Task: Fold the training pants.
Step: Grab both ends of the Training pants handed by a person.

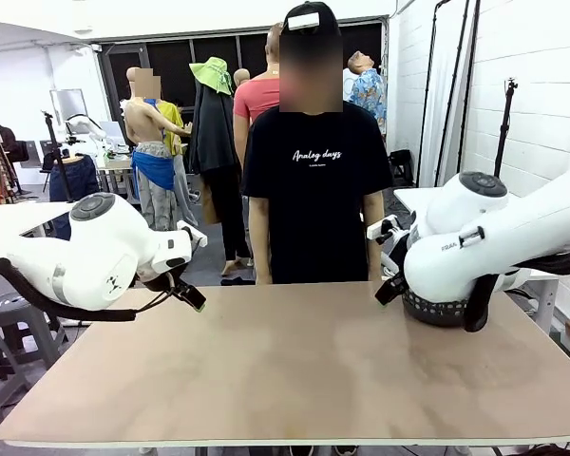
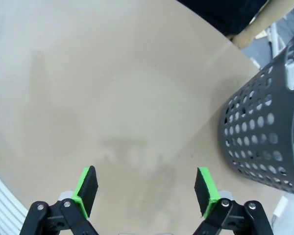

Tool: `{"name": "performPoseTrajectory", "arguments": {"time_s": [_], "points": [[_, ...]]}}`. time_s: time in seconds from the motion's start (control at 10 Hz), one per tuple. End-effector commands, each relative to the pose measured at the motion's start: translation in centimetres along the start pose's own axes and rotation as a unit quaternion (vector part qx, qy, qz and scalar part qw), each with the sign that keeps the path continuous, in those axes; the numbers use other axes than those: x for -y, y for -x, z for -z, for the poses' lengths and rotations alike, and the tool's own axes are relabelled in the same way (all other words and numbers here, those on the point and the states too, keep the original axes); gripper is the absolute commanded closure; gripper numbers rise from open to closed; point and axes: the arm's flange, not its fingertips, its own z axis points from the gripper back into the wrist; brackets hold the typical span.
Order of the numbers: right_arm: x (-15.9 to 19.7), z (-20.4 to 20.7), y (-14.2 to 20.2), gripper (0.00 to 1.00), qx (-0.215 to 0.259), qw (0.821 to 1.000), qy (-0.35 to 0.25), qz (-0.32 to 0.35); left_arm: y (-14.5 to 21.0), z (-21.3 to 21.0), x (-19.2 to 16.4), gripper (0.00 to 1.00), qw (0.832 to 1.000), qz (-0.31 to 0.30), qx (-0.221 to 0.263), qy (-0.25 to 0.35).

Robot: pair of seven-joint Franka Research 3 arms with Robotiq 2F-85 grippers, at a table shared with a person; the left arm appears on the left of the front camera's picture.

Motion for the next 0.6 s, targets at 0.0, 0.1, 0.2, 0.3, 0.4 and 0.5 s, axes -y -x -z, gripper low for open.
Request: {"name": "performPoseTrajectory", "arguments": {"time_s": [0.0,0.1,0.2,0.3,0.4,0.5], "points": [[0.5,-2.1,1.0,0.00,-0.004,1.000,-0.023,-0.016,0.0,-2.0,1.0,0.00,1.000,-0.005,-0.006,-0.001],[0.4,-3.5,1.1,0.00,-0.008,1.000,-0.012,-0.024,-0.1,-3.3,1.3,0.00,1.000,-0.004,-0.009,-0.001],[0.4,-4.8,0.9,0.00,-0.007,0.999,-0.005,-0.031,-0.4,-4.6,1.3,0.00,1.000,-0.004,-0.010,-0.004],[0.6,-5.5,0.5,0.00,-0.001,0.999,0.001,-0.032,-0.7,-5.4,0.9,0.00,1.000,-0.004,-0.006,-0.012],[0.6,-6.7,0.5,0.00,0.000,0.999,0.007,-0.035,-0.8,-6.4,1.0,0.00,1.000,-0.006,-0.007,-0.013],[0.4,-7.7,0.5,0.00,0.000,0.999,0.012,-0.039,-0.7,-7.2,1.0,0.00,1.000,-0.010,-0.004,-0.014]]}}
